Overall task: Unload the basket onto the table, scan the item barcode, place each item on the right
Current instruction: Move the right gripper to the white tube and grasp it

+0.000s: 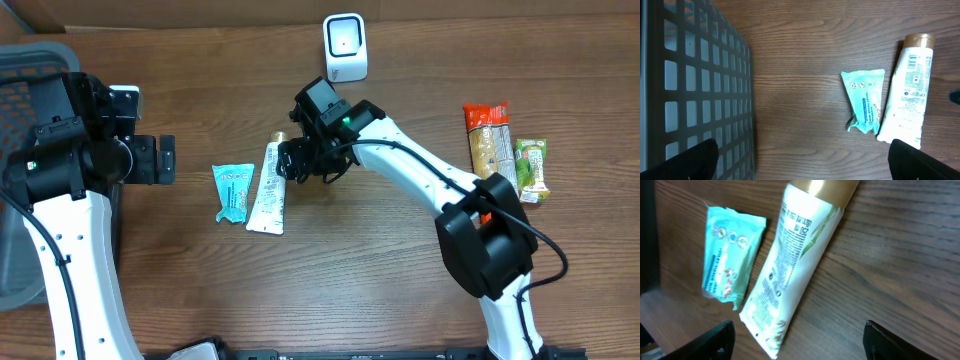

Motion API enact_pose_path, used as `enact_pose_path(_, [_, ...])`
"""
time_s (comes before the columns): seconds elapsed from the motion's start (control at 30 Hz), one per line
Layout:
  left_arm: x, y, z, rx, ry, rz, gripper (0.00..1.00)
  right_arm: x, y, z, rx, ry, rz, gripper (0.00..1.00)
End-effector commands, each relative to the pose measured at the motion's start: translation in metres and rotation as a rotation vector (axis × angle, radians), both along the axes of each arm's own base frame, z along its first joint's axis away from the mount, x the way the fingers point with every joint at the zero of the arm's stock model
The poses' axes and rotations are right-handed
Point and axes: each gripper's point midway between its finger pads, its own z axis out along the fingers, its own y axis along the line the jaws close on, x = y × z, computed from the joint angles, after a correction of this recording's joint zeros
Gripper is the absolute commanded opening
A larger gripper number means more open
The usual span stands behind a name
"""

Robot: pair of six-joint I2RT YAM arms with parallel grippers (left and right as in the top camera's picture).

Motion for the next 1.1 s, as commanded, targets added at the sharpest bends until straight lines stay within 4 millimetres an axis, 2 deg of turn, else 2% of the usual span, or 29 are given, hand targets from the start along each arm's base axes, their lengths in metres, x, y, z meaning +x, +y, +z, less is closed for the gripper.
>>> enact_pose_path(0.0, [0.0,0.0,0.004,0.004,-0.011,-0.013,1.0,-0.008,0.01,-0.018,0.061,0.06,0.068,0.88])
enact_pose_path(0.23, [0.0,0.0,0.004,0.004,-0.011,-0.014,0.99,-0.012,0.022,-0.048,0.094,0.133,0.065,0.87])
enact_pose_path(0.4, [0.0,0.0,0.004,0.004,-0.011,-0.014,1.0,-0.01,0.034,-0.061,0.096,0.105,0.07,0.87])
enact_pose_path(0.5, [0.0,0.0,0.004,0.004,-0.011,-0.013,1.0,-0.007,0.035,-0.075,0.059,0.104,0.018,0.86])
enact_pose_path(0.57, [0.0,0.0,0.004,0.004,-0.011,-0.014,1.0,-0.008,0.033,-0.083,0.033,0.111,-0.005,0.82])
enact_pose_path(0.67, [0.0,0.0,0.004,0.004,-0.011,-0.013,1.0,-0.008,0.033,-0.087,0.027,0.115,-0.007,0.71])
enact_pose_path(0.77, [0.0,0.0,0.004,0.004,-0.011,-0.013,1.0,-0.01,0.032,-0.087,0.021,0.123,-0.007,0.66])
enact_pose_path(0.87, [0.0,0.0,0.004,0.004,-0.012,-0.014,1.0,-0.02,0.023,-0.092,-0.019,0.168,-0.008,0.63])
enact_pose_path(0.93, [0.0,0.0,0.004,0.004,-0.011,-0.013,1.0,-0.025,0.019,-0.093,-0.038,0.19,-0.01,0.58])
enact_pose_path(1.07, [0.0,0.0,0.004,0.004,-0.011,-0.013,1.0,-0.024,0.019,-0.093,-0.035,0.188,-0.011,0.38])
